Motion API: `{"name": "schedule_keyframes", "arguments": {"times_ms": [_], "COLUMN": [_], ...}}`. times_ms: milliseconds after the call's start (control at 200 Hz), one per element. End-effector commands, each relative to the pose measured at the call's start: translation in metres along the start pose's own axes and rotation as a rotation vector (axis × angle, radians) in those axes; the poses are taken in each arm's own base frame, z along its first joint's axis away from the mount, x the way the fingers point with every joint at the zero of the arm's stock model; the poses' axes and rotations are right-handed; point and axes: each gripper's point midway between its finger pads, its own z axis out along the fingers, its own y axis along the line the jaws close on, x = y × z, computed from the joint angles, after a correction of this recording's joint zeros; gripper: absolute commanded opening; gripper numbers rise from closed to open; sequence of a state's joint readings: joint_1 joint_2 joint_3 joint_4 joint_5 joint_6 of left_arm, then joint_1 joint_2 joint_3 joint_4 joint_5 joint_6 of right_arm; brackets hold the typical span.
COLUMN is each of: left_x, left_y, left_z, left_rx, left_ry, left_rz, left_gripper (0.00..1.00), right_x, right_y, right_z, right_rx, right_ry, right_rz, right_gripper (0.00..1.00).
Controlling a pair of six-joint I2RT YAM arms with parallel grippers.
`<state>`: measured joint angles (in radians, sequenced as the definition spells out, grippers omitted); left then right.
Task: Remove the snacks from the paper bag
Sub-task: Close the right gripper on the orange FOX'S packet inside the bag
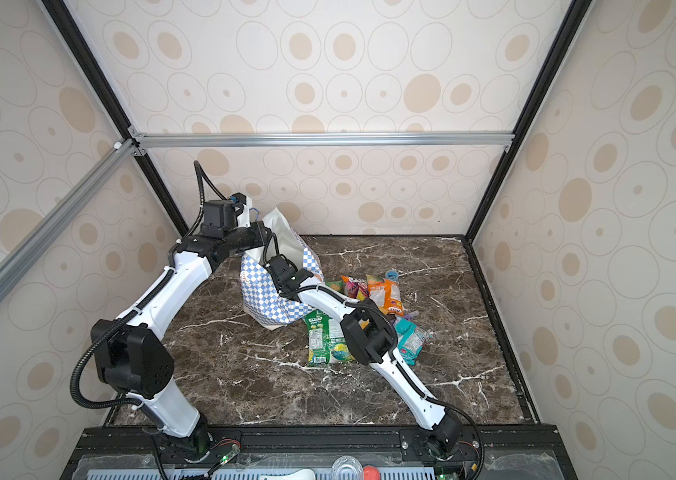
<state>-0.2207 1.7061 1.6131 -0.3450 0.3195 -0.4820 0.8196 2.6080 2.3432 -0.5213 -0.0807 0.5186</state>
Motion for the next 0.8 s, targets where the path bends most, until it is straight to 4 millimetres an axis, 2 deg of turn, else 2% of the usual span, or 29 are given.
{"name": "schedule_keyframes", "arguments": {"times_ms": [0, 100, 225, 335, 575, 795], "left_x": [0.001, 0.000, 0.001, 0.001, -0.001, -0.002], "left_y": [-0.023, -0.016, -0.006, 0.000, 0.006, 0.010], "left_z": [-0.008, -0.007, -0.005, -0.004, -0.006, -0.008], "left_rx": [0.057, 0.017, -0.037, -0.070, -0.113, -0.139], "left_ry": [-0.007, -0.007, -0.005, -0.002, -0.003, -0.005], "left_rz": [0.028, 0.040, 0.057, 0.072, 0.099, 0.113], "left_gripper": [0.00, 0.00, 0.00, 0.00, 0.00, 0.00], "right_x": [0.043, 0.015, -0.017, -0.037, -0.059, -0.073], "right_y": [-0.004, 0.016, 0.033, 0.044, 0.057, 0.068], "right_z": [0.011, -0.017, -0.052, -0.078, -0.116, -0.142], "right_rx": [0.001, -0.044, -0.071, -0.085, -0.109, -0.135], "right_ry": [0.145, 0.079, -0.009, -0.068, -0.136, -0.185], "right_rz": [0.014, -0.008, -0.033, -0.052, -0.059, -0.080], "right_gripper": [0.16, 0.00, 0.00, 0.00, 0.00, 0.00]}}
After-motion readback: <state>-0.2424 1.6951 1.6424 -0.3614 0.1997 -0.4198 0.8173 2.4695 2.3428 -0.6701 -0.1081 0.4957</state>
